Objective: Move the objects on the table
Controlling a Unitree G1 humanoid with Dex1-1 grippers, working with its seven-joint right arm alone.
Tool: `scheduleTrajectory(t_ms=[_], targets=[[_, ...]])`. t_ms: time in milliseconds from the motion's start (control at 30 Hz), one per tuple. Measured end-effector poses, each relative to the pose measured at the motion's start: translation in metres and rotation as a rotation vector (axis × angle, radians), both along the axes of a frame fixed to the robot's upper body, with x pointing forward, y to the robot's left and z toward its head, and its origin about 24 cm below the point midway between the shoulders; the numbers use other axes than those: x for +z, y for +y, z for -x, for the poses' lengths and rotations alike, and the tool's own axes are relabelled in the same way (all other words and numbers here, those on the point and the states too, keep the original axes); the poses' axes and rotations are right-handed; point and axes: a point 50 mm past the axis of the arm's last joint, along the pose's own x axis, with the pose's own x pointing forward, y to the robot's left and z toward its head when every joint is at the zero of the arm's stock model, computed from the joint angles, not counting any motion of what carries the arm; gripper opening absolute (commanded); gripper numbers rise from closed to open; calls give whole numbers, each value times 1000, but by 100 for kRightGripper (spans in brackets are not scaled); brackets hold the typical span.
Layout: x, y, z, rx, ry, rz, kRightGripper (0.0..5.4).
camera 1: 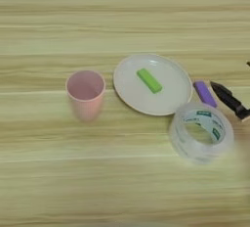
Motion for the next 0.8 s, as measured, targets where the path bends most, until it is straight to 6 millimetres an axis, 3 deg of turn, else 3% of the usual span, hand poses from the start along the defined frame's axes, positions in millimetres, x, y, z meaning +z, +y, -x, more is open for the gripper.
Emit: scheduleTrajectory(t_ms=[300, 800], targets=[[-9, -5, 17, 13, 88, -42, 538], [-31, 4, 13, 63, 161, 22, 538]])
